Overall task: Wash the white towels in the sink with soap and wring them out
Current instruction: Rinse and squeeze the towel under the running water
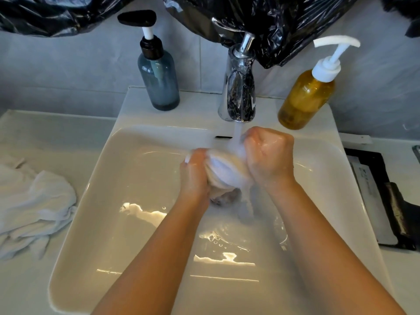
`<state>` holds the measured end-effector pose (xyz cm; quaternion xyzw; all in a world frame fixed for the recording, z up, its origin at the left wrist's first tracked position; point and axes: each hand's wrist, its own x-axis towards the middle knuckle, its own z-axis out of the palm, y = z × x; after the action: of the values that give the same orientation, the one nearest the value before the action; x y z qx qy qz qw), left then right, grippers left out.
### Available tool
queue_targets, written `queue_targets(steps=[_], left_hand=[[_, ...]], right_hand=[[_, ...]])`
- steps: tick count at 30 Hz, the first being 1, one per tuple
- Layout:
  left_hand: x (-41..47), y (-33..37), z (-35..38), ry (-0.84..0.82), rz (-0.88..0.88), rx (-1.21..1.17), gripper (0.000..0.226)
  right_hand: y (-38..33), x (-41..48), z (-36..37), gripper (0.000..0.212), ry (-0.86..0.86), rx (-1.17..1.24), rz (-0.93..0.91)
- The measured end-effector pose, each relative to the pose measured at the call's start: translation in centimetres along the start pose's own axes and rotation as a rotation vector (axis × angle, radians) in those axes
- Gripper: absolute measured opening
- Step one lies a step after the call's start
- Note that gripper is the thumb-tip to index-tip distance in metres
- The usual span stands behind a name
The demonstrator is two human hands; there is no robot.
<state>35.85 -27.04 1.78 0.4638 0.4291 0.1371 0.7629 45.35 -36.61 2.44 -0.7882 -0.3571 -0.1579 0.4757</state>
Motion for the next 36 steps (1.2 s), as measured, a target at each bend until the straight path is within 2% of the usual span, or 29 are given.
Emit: queue_targets(steps=[2, 5, 7, 10, 13, 15, 18, 19, 21, 22, 25, 26, 29, 31, 33, 36], left_hand=[[-0.3, 0.1, 0.3, -0.021, -0.053, -0.027, 0.032], [-0.3, 0.0, -0.1, -0.082, 0.016, -0.025, 0.035], [-0.4, 0.0, -0.7, -0.19, 0.029, -0.049, 0.027], [-0.8, 0.3, -1.5, -0.337, -0.147, -0.178, 0.035], [-0.6, 0.2, -2.4, -0.273, -0.171, -0.289, 0.033], [-0.1, -0.2, -3.0, -0.225, -0.105, -0.348, 0.032], [0.0, -0.7, -3.7, -0.289, -0.046, -0.418, 0.028], [-0.1, -0.8, -3.8, -0.315, -0.04, -0.41, 0.023], [0.0, -1.1, -4.4, -0.301, -0.038, -0.283, 0.016], [0.1, -1.0, -4.6, -0.269, -0.033, -0.166, 0.021], [0.3, -0.9, -4.6, -0.254, 0.043, 0.216, 0.076], [0.2, -0.9, -4.3, -0.274, 0.108, 0.329, 0.085], [-0.4, -0.7, -3.1, -0.382, 0.302, 0.571, 0.076], [-0.6, -1.1, -2.5, -0.315, 0.335, 0.608, 0.074], [-0.6, -1.8, -2.1, -0.173, 0.309, 0.558, 0.08], [-0.5, -2.3, -1.3, -0.061, 0.238, 0.463, 0.082]], right_hand=[[0.3, 0.0, -0.1, 0.035, 0.006, -0.01, -0.029], [0.8, 0.0, -0.7, 0.037, -0.035, 0.064, 0.007], [0.7, 0.3, -1.3, 0.037, -0.039, 0.066, -0.013], [-0.4, 0.4, -1.8, 0.033, -0.071, 0.052, -0.035], [-0.9, -0.7, -1.8, 0.024, -0.177, 0.267, 0.178], [-1.1, -2.2, -1.5, 0.043, -0.189, 0.471, 0.398], [-1.8, -4.2, -0.1, 0.084, -0.189, 0.878, 0.792], [-2.2, -4.7, 0.3, 0.085, -0.192, 1.011, 0.88], [-2.6, -5.1, 0.6, 0.074, -0.16, 1.106, 0.964], [-2.5, -5.0, 0.6, 0.072, -0.131, 1.1, 0.983], [-2.1, -4.9, 0.3, 0.075, -0.149, 1.04, 1.036], [-2.1, -5.0, 0.2, 0.073, -0.19, 1.007, 1.038], [-2.3, -5.2, 0.2, 0.063, -0.253, 0.867, 1.02], [-2.2, -5.6, 0.3, 0.051, -0.278, 0.83, 0.989], [-2.1, -6.0, 0.4, 0.045, -0.313, 0.822, 0.964], [-2.1, -6.4, 0.8, 0.051, -0.316, 0.8, 0.919]])
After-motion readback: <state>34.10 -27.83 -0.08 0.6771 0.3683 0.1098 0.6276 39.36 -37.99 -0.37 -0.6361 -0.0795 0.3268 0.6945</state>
